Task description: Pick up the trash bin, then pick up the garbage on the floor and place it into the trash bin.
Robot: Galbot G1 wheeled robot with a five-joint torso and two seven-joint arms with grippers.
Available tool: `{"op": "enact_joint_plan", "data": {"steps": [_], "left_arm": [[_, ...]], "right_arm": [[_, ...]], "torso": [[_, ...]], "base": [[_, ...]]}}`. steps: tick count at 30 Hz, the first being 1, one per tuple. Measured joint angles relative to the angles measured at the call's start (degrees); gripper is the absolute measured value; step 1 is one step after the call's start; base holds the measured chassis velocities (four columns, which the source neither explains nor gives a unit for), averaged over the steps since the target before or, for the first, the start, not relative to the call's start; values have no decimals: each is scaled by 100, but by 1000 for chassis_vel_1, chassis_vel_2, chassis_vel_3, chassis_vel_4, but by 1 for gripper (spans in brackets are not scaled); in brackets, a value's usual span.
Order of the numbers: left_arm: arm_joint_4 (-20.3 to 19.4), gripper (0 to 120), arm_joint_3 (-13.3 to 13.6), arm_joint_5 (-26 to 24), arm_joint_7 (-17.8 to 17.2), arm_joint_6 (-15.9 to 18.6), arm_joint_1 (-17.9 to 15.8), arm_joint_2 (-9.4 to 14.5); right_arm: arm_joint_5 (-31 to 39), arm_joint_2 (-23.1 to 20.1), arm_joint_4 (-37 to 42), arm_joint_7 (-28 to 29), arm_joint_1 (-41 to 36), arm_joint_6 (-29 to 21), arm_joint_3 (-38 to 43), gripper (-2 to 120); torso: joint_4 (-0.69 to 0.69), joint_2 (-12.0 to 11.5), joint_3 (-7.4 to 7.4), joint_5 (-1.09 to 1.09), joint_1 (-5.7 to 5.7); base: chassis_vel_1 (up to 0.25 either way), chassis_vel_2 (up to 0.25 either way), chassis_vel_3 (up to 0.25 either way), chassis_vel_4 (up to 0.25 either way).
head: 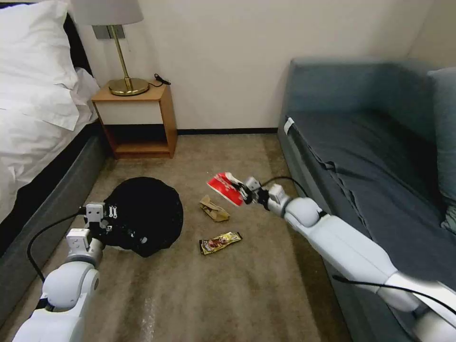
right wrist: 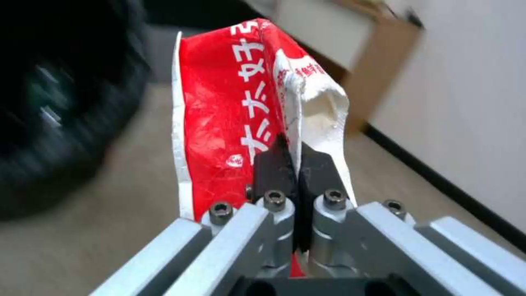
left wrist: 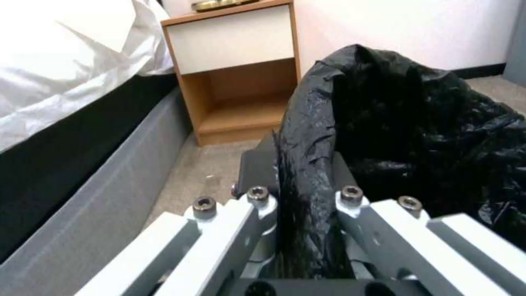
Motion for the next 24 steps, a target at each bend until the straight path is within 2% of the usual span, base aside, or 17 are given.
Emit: {"op": "enact_joint_plan", "data": {"steps": [5,6,7,9,10,12,15,24], "left_arm": [[12,6,91,-143,-14,31,-75,8],[45,6,137,-173,-19,45,-108,11],[45,6,137,-173,-19,45,-108,11],[121,6,183,-187,-17,45,-177,11],[121,6,183,-187,-17,45,-177,11],[202,6,222,-189,-17,45,-240,6],[245,6,236,-189,-16,34,-271,-1],[373,6,198,-257,31,2,-295,52]], "right_arm": [[560,294,264,89,318,-34,-529,0],[811,551,293,231,476,-28,-831,0],[811,551,293,231,476,-28,-831,0],[1023,1055,203,366,673,35,-1232,0],[1023,1055,203,366,673,35,-1232,0],[1086,1435,-5,471,764,53,-1501,0],[1090,1654,-216,536,766,55,-1664,0],[966,1873,-658,716,578,94,-1861,0]], "torso": [[-1,0,0,0,0],[-1,0,0,-2,0],[-1,0,0,-2,0],[2,0,0,-1,0],[2,0,0,-1,0],[3,0,0,-2,0],[0,0,0,-1,0],[-1,0,0,0,0]], "base": [[0,0,0,0],[0,0,0,0],[0,0,0,0],[0,0,0,0],[0,0,0,0],[0,0,0,0],[0,0,0,0],[0,0,0,0]]}}
